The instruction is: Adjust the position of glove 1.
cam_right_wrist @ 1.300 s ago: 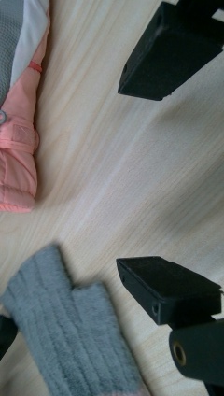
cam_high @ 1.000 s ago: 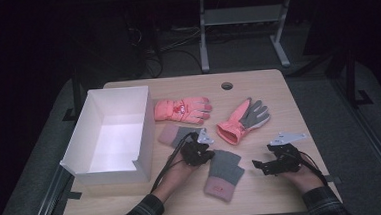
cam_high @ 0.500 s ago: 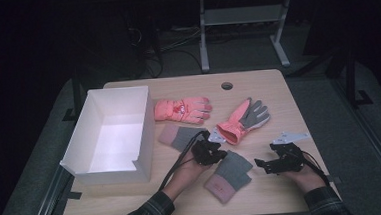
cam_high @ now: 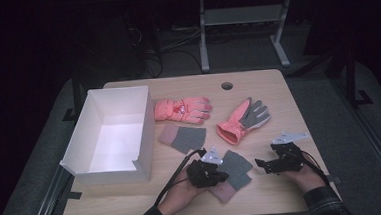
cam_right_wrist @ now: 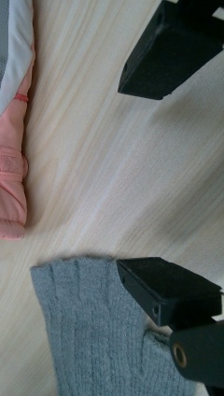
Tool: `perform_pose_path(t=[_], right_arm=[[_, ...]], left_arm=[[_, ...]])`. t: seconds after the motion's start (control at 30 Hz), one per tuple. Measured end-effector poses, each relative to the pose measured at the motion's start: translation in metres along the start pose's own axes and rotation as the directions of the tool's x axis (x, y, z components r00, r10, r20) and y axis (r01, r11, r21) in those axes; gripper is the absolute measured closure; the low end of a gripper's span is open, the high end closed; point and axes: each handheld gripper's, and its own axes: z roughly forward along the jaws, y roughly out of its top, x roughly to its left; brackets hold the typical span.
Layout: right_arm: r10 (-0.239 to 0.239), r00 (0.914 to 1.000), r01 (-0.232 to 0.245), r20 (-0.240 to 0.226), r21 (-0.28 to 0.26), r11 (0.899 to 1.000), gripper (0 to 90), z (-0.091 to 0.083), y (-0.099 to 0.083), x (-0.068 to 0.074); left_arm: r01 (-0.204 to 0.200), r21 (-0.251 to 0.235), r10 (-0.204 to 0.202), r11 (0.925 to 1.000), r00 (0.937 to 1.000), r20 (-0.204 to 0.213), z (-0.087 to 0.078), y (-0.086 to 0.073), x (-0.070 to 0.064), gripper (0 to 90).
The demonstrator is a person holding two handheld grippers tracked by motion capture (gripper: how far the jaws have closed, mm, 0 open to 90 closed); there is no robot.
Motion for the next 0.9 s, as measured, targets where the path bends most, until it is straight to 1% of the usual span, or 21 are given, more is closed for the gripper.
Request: perform_pose_path(t=[0.1, 0.17, 0.3, 0.33, 0.37, 0.4, 0.43, 0.47, 0.5, 0.53, 0.57, 0.6, 0.63, 0.67, 0.7, 0.8, 0.87, 0.9], right_arm=[[0.001, 1.0, -0.001, 0.002, -0.001, 1.0, 12.4, 0.0, 0.0, 0.0], [0.005, 1.0, -0.005, 0.007, 0.003, 1.0, 12.4, 0.0, -0.001, -0.001], [0.01, 0.9998, -0.01, 0.017, -0.007, 1.0, 12.2, 0.001, -0.001, -0.002], [0.012, 0.9997, -0.012, 0.02, -0.005, 1.0, 12.2, 0.001, -0.001, -0.002], [0.021, 0.9995, -0.021, 0.023, -0.002, 1.0, 12.2, 0.001, -0.001, -0.001], [0.021, 0.9995, -0.021, 0.025, -0.001, 1.0, 12.2, 0.001, -0.001, -0.001], [0.016, 0.9994, -0.016, 0.03, -0.004, 1.0, 12.1, 0.001, -0.001, -0.002], [0.018, 0.9993, -0.018, 0.034, -0.004, 1.0, 12.1, 0.001, -0.002, -0.002], [0.023, 0.999, -0.023, 0.039, -0.004, 1.0, 12.2, 0.002, -0.002, -0.002], [0.028, 0.9986, -0.028, 0.045, -0.005, 1.0, 12.2, 0.002, -0.002, -0.003], [0.025, 0.9983, -0.024, 0.054, -0.004, 1.0, 12.2, 0.002, -0.003, -0.003], [0.023, 0.9978, -0.023, 0.063, -0.002, 1.0, 12.1, 0.002, -0.003, -0.004], [0.024, 0.9974, -0.024, 0.068, -0.001, 1.0, 12.2, 0.002, -0.003, -0.004], [0.022, 0.9971, -0.022, 0.073, -0.001, 1.0, 12.1, 0.002, -0.004, -0.005], [0.024, 0.9968, -0.024, 0.076, -0.002, 1.0, 12.1, 0.003, -0.004, -0.006], [0.024, 0.9958, -0.024, 0.088, 0.003, 1.0, 11.6, 0.005, -0.005, -0.007], [0.027, 0.9954, -0.028, 0.092, 0.009, 1.0, 11.6, 0.005, -0.006, -0.008], [0.027, 0.9954, -0.028, 0.092, 0.011, 1.0, 11.6, 0.006, -0.006, -0.009]], left_arm=[[-0.016, 0.03, 0.016, 0.9994, 0.9998, -0.007, 0.005, -0.002, 0.0, 89.4], [-0.012, 0.026, 0.012, 0.9996, 0.9999, -0.011, 0.005, -0.002, 0.001, 89.5], [-0.026, 0.043, 0.028, 0.9987, 0.999, -0.036, 0.0, -0.005, 0.005, 89.5], [-0.011, 0.037, 0.012, 0.9993, 0.9991, -0.041, -0.001, -0.006, 0.005, 89.5], [-0.016, 0.038, 0.017, 0.9991, 0.9988, -0.046, -0.002, -0.007, 0.007, 89.5], [-0.017, 0.047, 0.02, 0.9987, 0.9985, -0.051, -0.004, -0.008, 0.008, 89.5], [-0.016, 0.046, 0.018, 0.9988, 0.9982, -0.057, -0.006, -0.009, 0.009, 89.5], [-0.022, 0.054, 0.025, 0.9983, 0.9974, -0.068, -0.008, -0.01, 0.01, 89.5], [-0.014, 0.049, 0.018, 0.9987, 0.9968, -0.078, -0.01, -0.011, 0.011, 89.5], [-0.018, 0.052, 0.022, 0.9985, 0.9963, -0.083, -0.012, -0.012, 0.013, 89.5], [-0.019, 0.06, 0.025, 0.998, 0.9956, -0.09, -0.014, -0.013, 0.014, 89.5], [-0.014, 0.056, 0.019, 0.9983, 0.9951, -0.097, -0.015, -0.014, 0.015, 89.5], [-0.016, 0.063, 0.022, 0.9979, 0.9954, -0.093, -0.018, -0.015, 0.017, 89.5], [-0.015, 0.059, 0.021, 0.9981, 0.9954, -0.094, -0.018, -0.016, 0.018, 89.5], [-0.005, 0.049, 0.01, 0.9988, 0.9956, -0.093, -0.018, -0.017, 0.017, 89.5], [-0.019, 0.059, 0.025, 0.998, 0.9953, -0.093, -0.017, -0.016, 0.016, 89.5], [-0.023, 0.061, 0.028, 0.9979, 0.9956, -0.089, -0.018, -0.015, 0.016, 89.4], [-0.019, 0.054, 0.024, 0.9983, 0.9963, -0.083, -0.019, -0.015, 0.017, 88.7]])
